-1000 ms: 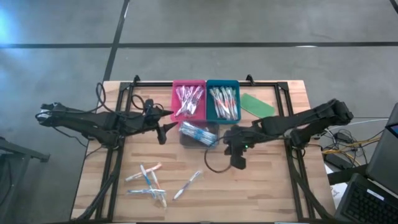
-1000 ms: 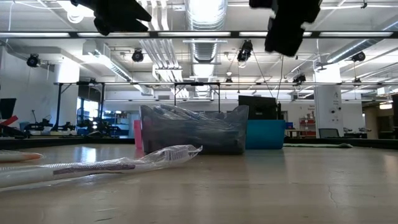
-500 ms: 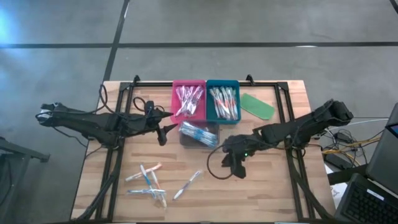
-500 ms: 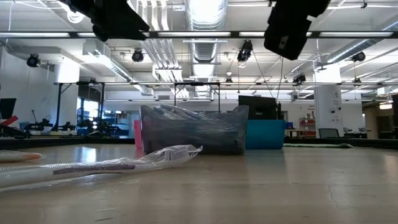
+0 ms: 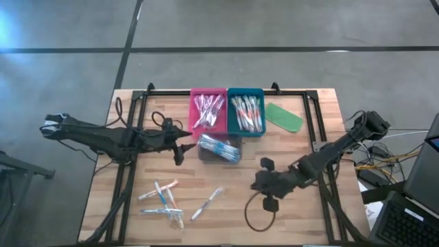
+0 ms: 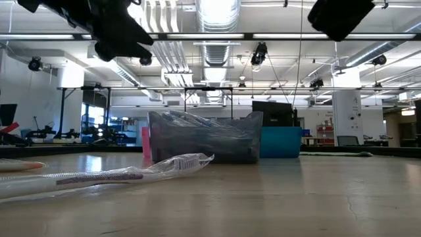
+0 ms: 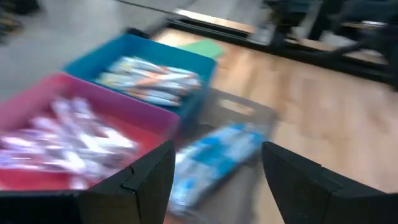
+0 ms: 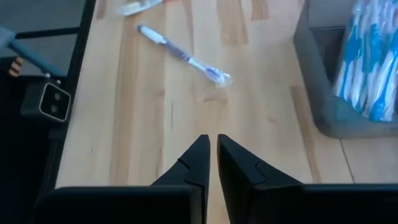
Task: Pick & Place Toothbrushes
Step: Put the orange toothbrush into the blue bin
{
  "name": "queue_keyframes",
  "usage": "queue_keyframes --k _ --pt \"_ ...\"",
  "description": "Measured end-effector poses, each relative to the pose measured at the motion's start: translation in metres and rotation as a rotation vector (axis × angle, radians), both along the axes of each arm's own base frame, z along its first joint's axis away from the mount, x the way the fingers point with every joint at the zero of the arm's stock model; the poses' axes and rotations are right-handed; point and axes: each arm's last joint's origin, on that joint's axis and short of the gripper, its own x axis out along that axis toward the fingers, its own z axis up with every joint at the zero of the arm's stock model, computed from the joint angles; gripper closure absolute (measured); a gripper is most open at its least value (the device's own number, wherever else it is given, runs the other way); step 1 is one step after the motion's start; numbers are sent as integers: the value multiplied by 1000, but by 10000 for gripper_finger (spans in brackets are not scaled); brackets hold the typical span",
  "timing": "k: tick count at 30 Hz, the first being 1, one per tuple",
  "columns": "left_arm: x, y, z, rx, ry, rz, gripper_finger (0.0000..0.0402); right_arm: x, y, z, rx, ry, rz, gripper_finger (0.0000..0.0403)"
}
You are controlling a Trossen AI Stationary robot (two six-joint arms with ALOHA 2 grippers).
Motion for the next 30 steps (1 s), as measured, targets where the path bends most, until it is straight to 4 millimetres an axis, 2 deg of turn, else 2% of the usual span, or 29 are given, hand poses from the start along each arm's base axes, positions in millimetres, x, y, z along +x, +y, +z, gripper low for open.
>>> queue_keyframes --k 4,7,13,16,22,27,30 --pt "1 -8 8 -71 0 -190 160 -4 4 -1 -13 -8 -56 389" --pt "0 -22 12 22 53 -319 162 -6 4 -2 -31 -4 -79 393" --pt "-10 -51 22 263 158 -247 163 -6 4 -2 -28 -3 -82 391" --pt "-16 -66 28 312 183 -202 163 -6 4 -2 -28 -2 -83 394" --pt "-25 -82 37 190 155 -193 163 -6 4 -2 -28 -2 -82 394" --pt "-32 -84 26 94 306 -348 163 -6 4 -2 -28 -2 -82 394" --pt "-36 -83 17 22 398 -326 163 -7 5 -2 -28 -1 -81 394"
